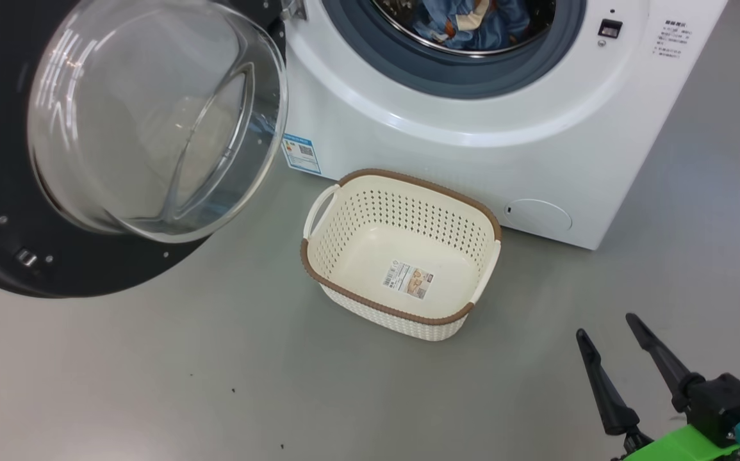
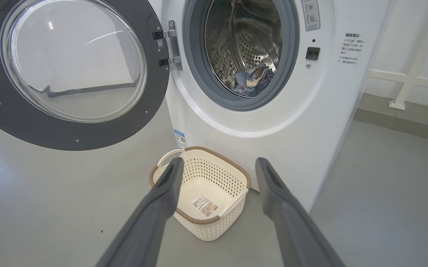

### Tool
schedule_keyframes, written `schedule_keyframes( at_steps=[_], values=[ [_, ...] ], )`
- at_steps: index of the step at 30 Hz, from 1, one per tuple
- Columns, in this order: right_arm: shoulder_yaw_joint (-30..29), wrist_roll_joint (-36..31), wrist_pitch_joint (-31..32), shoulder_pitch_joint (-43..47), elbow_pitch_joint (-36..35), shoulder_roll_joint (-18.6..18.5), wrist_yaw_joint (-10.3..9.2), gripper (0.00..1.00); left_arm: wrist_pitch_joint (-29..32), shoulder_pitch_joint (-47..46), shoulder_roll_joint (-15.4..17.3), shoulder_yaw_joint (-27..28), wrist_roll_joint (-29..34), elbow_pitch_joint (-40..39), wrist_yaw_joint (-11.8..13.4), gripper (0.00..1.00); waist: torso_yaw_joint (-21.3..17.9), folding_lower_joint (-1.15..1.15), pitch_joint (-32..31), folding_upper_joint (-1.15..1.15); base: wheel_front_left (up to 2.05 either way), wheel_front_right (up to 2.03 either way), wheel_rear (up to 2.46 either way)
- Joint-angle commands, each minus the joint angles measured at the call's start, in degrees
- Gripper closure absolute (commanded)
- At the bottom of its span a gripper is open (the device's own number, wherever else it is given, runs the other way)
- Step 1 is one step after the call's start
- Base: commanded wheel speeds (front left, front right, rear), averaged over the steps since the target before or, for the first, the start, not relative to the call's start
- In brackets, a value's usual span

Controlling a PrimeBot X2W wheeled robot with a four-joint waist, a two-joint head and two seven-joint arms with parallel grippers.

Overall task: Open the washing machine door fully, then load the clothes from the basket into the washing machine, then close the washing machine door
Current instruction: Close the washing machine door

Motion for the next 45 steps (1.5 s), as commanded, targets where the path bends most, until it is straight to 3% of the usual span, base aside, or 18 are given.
schedule_keyframes(
  at_steps=[1, 9, 14, 22, 35, 45],
  values=[
    [1.4, -0.6, 0.1, -2.1, -1.9, -1.0, 0.35, 0.0, 0.7, -2.5, 4.1, 2.0, -0.4, 0.1, 0.4, 1.0, -0.4, 0.0, 0.4, 0.0, 0.0, 0.0, 0.0],
    [1.6, -0.3, 0.9, -2.7, -2.8, -2.3, 0.35, 0.0, 5.1, -9.8, 9.0, 3.7, -5.2, 15.4, 2.0, 1.0, -1.4, 0.0, 2.6, 0.0, 0.0, 0.0, 0.0],
    [1.6, -0.3, 1.4, -3.0, -3.5, -3.2, 0.35, 0.0, 8.7, -12.7, 9.8, 3.5, -7.9, 22.0, 3.0, 1.0, -1.7, 0.0, 3.9, 0.0, 0.0, 0.0, 0.0],
    [2.1, -0.1, 2.0, -3.7, -4.2, -4.2, 0.35, 0.0, 12.2, -14.3, 11.0, 1.0, -7.3, 30.7, 5.6, 1.0, -2.5, 0.0, 5.2, 0.0, 0.0, 0.0, 0.0],
    [1.4, 0.1, 2.6, -4.4, -5.3, -5.1, 0.35, 0.0, 18.9, -14.7, 12.2, -2.8, -6.1, 36.1, 6.2, 1.0, -4.3, 0.0, 7.7, 0.0, 0.0, 0.0, 0.0],
    [1.4, 0.2, 2.7, -5.0, -5.6, -5.5, 0.35, 0.0, 19.2, -15.2, 12.0, -3.9, -5.0, 37.3, 5.9, 1.0, -4.6, 0.0, 8.9, 0.0, 0.0, 0.0, 0.0]
  ],
)
